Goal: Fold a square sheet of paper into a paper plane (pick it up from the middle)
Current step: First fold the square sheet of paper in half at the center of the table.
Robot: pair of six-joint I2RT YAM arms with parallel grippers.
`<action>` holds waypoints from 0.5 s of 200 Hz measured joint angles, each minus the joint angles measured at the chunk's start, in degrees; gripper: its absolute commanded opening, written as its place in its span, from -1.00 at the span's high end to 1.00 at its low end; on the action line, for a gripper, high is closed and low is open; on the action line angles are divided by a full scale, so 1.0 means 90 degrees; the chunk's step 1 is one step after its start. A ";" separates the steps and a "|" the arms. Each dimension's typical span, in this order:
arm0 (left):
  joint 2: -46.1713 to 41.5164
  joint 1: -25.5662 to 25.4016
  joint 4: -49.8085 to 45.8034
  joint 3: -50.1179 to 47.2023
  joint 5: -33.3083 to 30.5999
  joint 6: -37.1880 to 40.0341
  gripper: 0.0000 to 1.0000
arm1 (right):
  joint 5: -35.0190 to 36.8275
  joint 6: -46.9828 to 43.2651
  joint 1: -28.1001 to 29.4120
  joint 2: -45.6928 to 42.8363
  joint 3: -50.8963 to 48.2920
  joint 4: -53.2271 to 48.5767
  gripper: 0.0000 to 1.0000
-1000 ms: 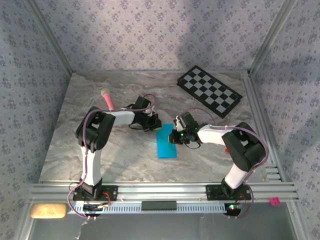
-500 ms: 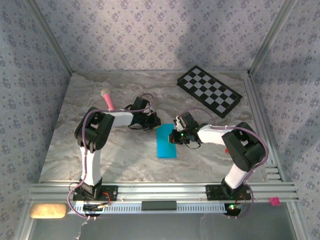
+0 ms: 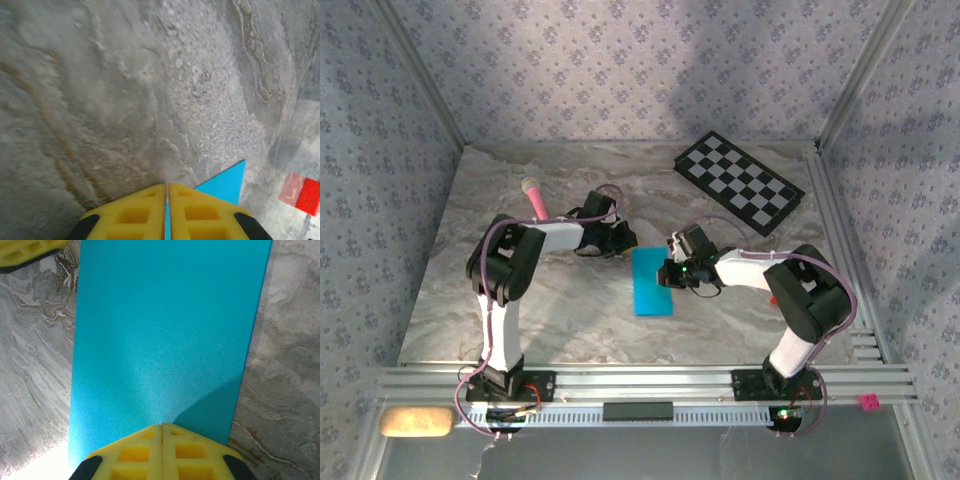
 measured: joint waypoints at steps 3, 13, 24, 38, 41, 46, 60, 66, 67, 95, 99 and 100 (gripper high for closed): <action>-0.0010 0.0007 -0.0012 0.0000 -0.0036 0.0000 0.74 | 0.0000 0.0000 0.0000 0.0000 0.0000 0.0000 1.00; -0.0041 0.0046 -0.0063 0.0002 -0.0126 0.0010 0.73 | 0.0000 0.0000 0.0000 -0.0002 0.0000 0.0000 1.00; -0.0073 0.0100 -0.0141 0.0024 -0.0206 0.0024 0.72 | 0.0000 0.0002 0.0000 -0.0005 -0.0005 -0.0002 1.00; -0.0121 0.0141 -0.0209 0.0046 -0.0284 0.0049 0.71 | 0.0000 0.0002 0.0000 -0.0005 -0.0005 0.0000 1.00; -0.0146 0.0148 -0.0236 0.0049 -0.0304 0.0066 0.70 | 0.0000 0.0002 0.0000 -0.0005 -0.0005 0.0000 1.00; -0.0175 0.0158 -0.0274 0.0049 -0.0323 0.0080 0.70 | 0.0000 0.0002 0.0000 -0.0005 -0.0005 0.0000 1.00; -0.0340 0.0126 -0.0393 0.0049 -0.0350 0.0189 0.70 | 0.0000 0.0002 0.0000 -0.0005 -0.0002 0.0000 1.00; -0.0418 0.0092 -0.0444 0.0049 -0.0347 0.0245 0.70 | 0.0000 0.0002 0.0000 -0.0005 -0.0002 0.0000 1.00; -0.0440 0.0083 -0.0452 0.0049 -0.0345 0.0265 0.70 | 0.0000 0.0002 0.0000 -0.0005 -0.0002 0.0000 1.00; -0.0767 -0.0177 -0.0423 0.0000 -0.0197 0.0534 0.71 | 0.0000 0.0002 0.0000 -0.0005 -0.0002 0.0000 1.00; -0.0804 -0.0216 -0.0406 -0.0032 -0.0146 0.0554 0.71 | 0.0000 0.0002 0.0000 -0.0005 -0.0002 0.0000 1.00; -0.0811 -0.0221 -0.0403 -0.0039 -0.0134 0.0559 0.71 | 0.0000 0.0002 0.0000 -0.0005 -0.0002 0.0000 1.00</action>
